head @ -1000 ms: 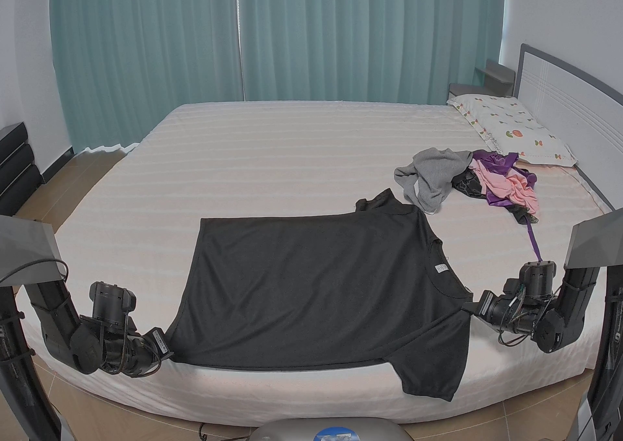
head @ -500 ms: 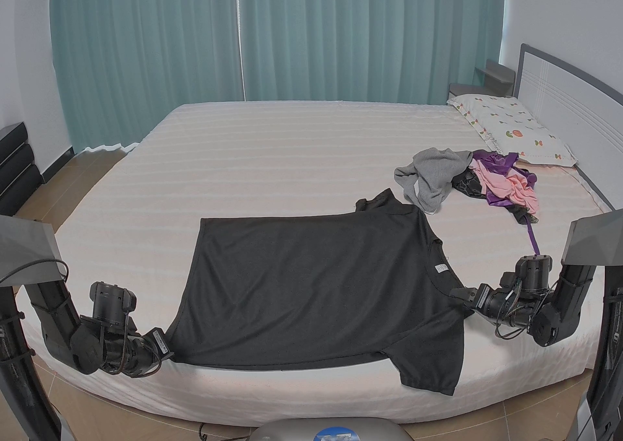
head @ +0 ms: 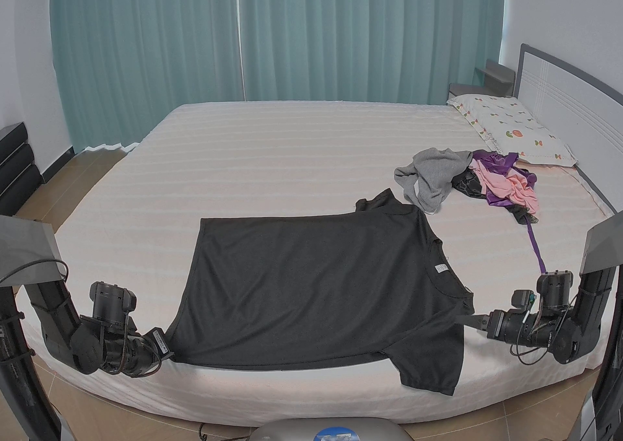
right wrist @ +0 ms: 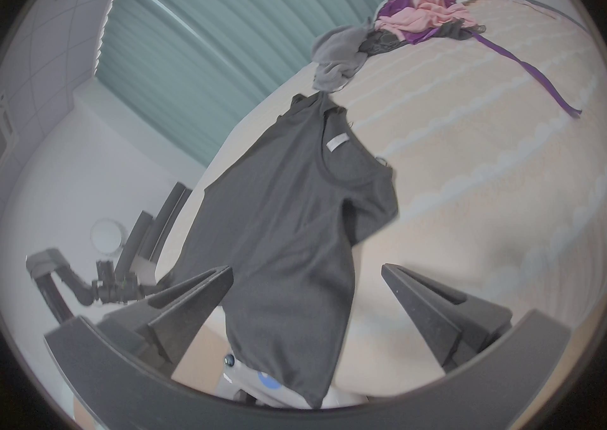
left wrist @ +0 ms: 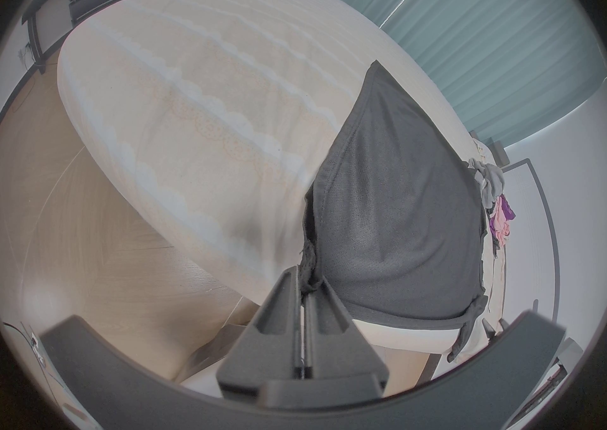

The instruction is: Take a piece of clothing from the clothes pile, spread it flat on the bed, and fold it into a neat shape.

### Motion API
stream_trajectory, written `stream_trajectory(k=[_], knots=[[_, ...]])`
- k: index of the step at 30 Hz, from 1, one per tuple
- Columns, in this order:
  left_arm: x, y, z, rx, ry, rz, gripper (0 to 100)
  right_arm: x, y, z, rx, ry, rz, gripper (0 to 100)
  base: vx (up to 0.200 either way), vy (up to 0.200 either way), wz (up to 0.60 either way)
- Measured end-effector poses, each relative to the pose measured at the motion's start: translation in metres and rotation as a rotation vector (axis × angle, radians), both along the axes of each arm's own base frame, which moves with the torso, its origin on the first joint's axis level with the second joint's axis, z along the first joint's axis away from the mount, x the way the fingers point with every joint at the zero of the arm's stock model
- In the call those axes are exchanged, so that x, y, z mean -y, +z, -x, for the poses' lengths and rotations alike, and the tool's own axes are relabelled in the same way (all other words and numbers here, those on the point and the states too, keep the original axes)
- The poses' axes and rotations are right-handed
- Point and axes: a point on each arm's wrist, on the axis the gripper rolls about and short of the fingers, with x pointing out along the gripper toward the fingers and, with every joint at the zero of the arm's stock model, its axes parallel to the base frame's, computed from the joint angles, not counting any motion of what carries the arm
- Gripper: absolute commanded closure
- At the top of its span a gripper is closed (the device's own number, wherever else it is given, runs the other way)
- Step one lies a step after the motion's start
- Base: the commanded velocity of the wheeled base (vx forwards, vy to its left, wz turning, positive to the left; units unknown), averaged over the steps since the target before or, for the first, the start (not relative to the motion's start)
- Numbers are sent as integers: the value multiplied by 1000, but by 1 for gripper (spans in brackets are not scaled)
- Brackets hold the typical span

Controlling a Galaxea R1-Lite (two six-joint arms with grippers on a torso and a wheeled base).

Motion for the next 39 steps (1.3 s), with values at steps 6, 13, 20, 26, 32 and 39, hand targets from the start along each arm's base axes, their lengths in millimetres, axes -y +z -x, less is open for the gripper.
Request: stream_trajectory(k=[6, 13, 20, 26, 32, 39], knots=[[0, 1, 0, 2, 1, 0, 100, 0, -8, 22, 3, 103, 52, 0, 0, 0, 0], [0, 1, 0, 2, 1, 0, 100, -3, -20, 27, 22, 136, 62, 0, 0, 0, 0], [0, 1, 0, 2, 1, -1, 100, -12, -29, 29, -3, 181, 47, 0, 0, 0, 0], [0, 1, 0, 2, 1, 0, 100, -15, -33, 28, -12, 203, 37, 0, 0, 0, 0], [0, 1, 0, 1, 0, -1, 100, -19, -34, 27, -16, 218, 21, 100, 0, 0, 0], [0, 1, 0, 0, -1, -1, 100, -18, -37, 28, -23, 199, 22, 100, 0, 0, 0]])
